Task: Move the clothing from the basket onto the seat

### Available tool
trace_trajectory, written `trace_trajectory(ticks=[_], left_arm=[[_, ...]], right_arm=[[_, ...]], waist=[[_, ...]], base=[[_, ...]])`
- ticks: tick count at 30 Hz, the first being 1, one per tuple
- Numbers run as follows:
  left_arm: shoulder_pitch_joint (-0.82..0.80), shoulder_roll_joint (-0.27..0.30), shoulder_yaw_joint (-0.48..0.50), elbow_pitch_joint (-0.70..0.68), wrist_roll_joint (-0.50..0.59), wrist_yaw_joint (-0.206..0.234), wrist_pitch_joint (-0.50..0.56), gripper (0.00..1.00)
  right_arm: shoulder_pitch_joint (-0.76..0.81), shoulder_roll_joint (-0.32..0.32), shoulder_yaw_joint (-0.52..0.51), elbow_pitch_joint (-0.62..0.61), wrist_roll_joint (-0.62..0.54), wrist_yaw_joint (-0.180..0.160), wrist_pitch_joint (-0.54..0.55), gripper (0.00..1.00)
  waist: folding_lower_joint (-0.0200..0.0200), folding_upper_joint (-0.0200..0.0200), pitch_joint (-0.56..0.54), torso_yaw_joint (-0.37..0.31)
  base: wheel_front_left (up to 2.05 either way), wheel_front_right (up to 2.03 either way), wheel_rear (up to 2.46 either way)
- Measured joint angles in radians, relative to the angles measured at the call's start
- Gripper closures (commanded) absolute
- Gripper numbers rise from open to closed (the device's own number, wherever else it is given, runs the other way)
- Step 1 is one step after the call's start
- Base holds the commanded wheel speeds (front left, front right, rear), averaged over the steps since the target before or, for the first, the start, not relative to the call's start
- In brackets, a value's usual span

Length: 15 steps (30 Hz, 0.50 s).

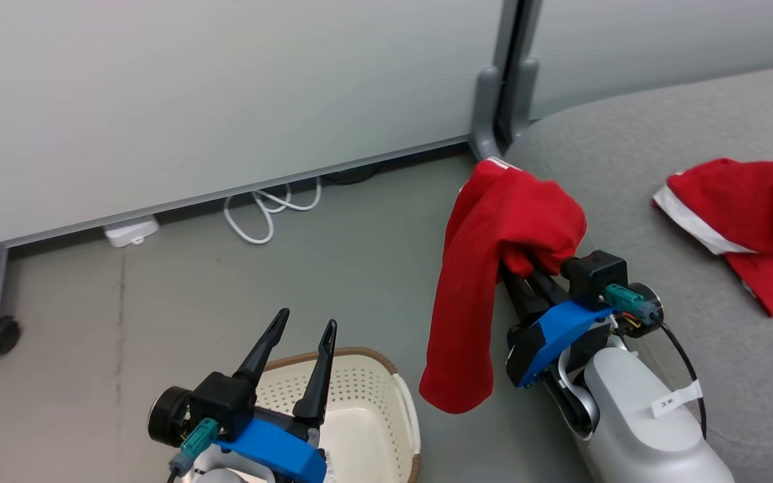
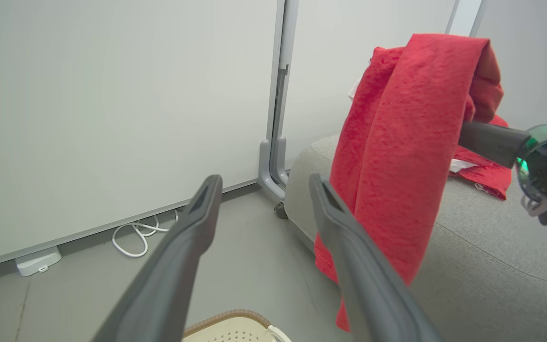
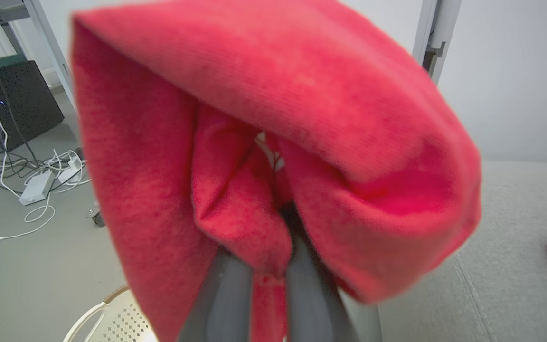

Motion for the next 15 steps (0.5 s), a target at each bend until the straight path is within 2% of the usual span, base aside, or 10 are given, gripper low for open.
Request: trace_trajectory(ticks=[15], left_arm=[[-0.04,0.02,-0.014,0.002,0.002,0.0,0.0,0.0]], right_arm=[[-0.011,0.0,-0.019,-0.02,0.007,0.0,-0.006,1.0]], waist=[[0.0,0.0,0.049,-0.213]], base=[[0.0,0.0,0.0]])
